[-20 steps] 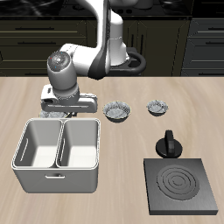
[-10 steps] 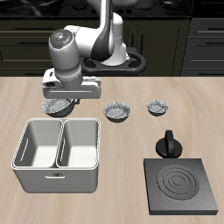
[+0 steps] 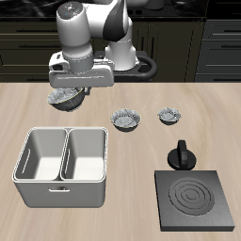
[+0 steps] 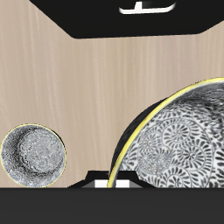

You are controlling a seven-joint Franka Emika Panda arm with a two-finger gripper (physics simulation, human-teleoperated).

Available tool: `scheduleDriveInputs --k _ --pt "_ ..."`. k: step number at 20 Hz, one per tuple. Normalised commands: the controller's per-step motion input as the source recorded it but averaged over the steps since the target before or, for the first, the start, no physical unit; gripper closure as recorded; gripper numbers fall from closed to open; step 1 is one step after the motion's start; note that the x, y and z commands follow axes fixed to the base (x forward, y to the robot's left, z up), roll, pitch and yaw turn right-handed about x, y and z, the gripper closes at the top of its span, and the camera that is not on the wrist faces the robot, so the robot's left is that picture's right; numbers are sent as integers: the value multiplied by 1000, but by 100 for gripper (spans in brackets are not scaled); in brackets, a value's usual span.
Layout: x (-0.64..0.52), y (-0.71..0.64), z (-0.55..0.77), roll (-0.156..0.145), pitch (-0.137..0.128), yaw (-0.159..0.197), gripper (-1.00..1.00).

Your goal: Place the largest bowl on the flat stove

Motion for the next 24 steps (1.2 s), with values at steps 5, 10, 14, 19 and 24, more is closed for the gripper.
scheduleDriveInputs --k 5,10,14,19,24 --pt "57 222 470 20 -46 -5 100" --pt "-26 155 304 26 -35 -4 100" --pt "93 195 318 6 -37 12 100" --pt "313 313 227 -1 -10 12 100" --pt "255 283 156 5 -11 3 100"
